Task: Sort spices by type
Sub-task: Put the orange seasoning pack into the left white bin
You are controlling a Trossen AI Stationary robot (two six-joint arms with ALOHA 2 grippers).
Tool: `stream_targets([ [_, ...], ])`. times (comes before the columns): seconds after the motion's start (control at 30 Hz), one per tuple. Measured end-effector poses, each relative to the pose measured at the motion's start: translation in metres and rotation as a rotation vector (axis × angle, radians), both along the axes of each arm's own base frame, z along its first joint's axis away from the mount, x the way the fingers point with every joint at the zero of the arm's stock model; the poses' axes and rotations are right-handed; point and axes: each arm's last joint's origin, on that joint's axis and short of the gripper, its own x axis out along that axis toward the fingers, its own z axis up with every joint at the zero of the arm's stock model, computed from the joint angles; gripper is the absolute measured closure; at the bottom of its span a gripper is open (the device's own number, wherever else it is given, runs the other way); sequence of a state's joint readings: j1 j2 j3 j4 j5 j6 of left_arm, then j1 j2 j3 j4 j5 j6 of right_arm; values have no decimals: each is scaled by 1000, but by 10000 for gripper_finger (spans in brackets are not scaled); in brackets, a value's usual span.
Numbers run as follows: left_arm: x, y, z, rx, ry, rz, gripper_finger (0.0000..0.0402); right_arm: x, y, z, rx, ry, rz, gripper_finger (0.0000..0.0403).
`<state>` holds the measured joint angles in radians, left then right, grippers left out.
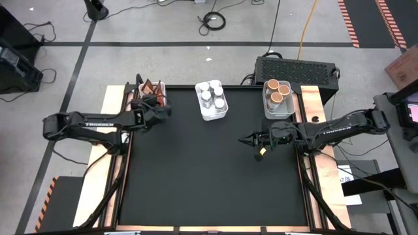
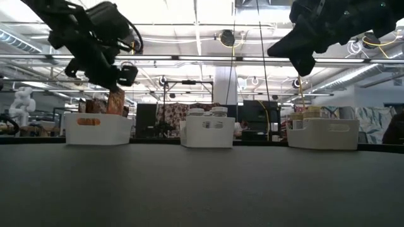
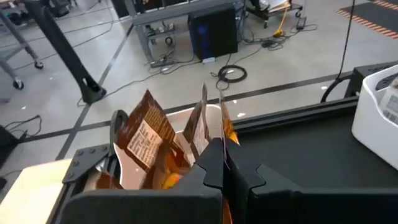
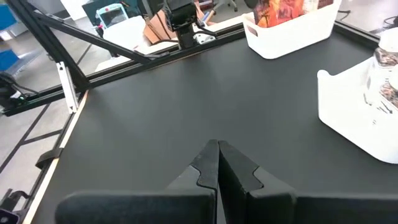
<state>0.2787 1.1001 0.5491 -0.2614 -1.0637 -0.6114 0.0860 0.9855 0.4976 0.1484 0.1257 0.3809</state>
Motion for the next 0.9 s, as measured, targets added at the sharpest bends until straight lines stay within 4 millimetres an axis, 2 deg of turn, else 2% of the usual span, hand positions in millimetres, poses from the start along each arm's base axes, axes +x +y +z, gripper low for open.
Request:
stream_targets([
  [0.4, 15, 3, -36, -60, 76, 39, 402, -1, 8, 0, -4, -2, 41, 403],
  [0.63, 19, 2, -47, -111, 82, 29, 400, -1, 8, 0, -8, -1, 43, 403],
  [0.73, 20, -1, -47, -125, 80, 9, 384, -1, 8, 0, -19, 2, 46, 403],
  [0.9, 23, -6, -42, -119, 130, -53, 328, -1, 8, 0, -26, 2, 49, 403],
])
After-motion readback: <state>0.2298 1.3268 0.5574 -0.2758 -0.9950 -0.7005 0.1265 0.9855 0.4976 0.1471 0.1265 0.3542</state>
